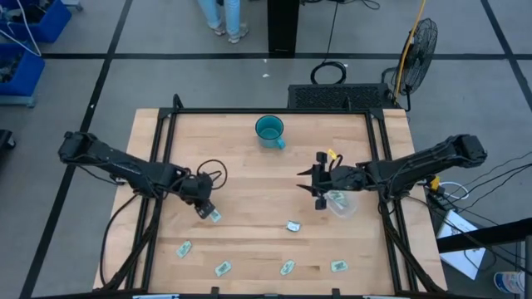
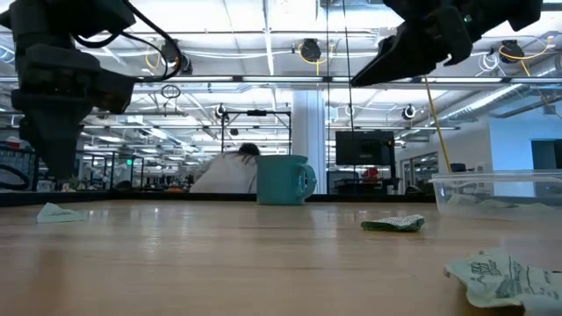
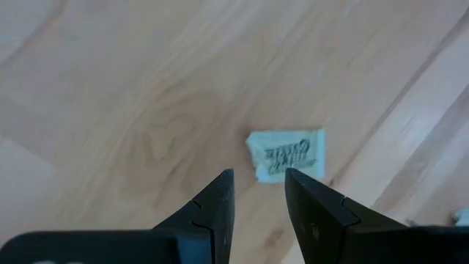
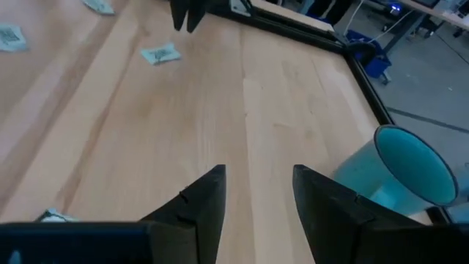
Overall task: Pick and place Stevia / Truvia into bins
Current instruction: Put the white stevia packet into the transparent container
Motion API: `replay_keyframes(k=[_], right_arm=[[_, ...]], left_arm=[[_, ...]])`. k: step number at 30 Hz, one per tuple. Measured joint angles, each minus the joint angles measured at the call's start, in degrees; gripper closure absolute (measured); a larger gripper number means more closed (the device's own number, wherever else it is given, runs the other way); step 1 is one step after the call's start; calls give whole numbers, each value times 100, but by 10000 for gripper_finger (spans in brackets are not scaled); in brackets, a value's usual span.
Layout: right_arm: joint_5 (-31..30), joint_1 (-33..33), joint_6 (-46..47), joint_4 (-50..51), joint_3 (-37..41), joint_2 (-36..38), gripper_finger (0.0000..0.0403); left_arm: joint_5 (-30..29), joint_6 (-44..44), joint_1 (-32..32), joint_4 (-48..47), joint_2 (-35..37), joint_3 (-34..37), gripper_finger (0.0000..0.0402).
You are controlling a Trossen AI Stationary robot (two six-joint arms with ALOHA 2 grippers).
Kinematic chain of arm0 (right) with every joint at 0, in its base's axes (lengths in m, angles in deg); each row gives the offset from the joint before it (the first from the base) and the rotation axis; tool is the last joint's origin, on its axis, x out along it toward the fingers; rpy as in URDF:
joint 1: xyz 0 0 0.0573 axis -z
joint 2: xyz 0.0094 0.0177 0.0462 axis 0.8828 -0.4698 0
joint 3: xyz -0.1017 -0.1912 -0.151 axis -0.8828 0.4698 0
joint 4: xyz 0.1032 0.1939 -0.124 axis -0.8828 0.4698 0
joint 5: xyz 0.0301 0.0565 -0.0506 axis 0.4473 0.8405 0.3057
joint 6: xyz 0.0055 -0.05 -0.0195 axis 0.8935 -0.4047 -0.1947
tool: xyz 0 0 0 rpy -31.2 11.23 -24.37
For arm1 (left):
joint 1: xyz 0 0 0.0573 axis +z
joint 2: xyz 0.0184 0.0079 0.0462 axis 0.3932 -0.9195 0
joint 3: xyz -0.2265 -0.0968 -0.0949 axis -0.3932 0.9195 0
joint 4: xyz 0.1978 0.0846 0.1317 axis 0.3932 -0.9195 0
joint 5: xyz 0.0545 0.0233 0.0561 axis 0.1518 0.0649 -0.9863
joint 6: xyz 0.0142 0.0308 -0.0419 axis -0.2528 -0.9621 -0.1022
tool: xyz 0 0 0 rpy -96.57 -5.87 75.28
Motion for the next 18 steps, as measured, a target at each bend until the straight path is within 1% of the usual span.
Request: replay_keyframes(k=[3,9,11,16,18], right_arm=[[-2,2,-13,-63,85,4,252],[-2,19,-16,-128,135,4,252],[0,19,-56,-222,135,2,252],[-1,21,-106,-351,135,5,252],[-1,36,-176,-350,135,4,252]], left_arm=[[-10,245,-72,163,0,94,275],[-168,346,-240,231,0,280,275],[-173,452,-293,508,0,441,275],[-178,552,-396,1727,-4,984,275],[-174,556,-405,1951,-4,1116,275]])
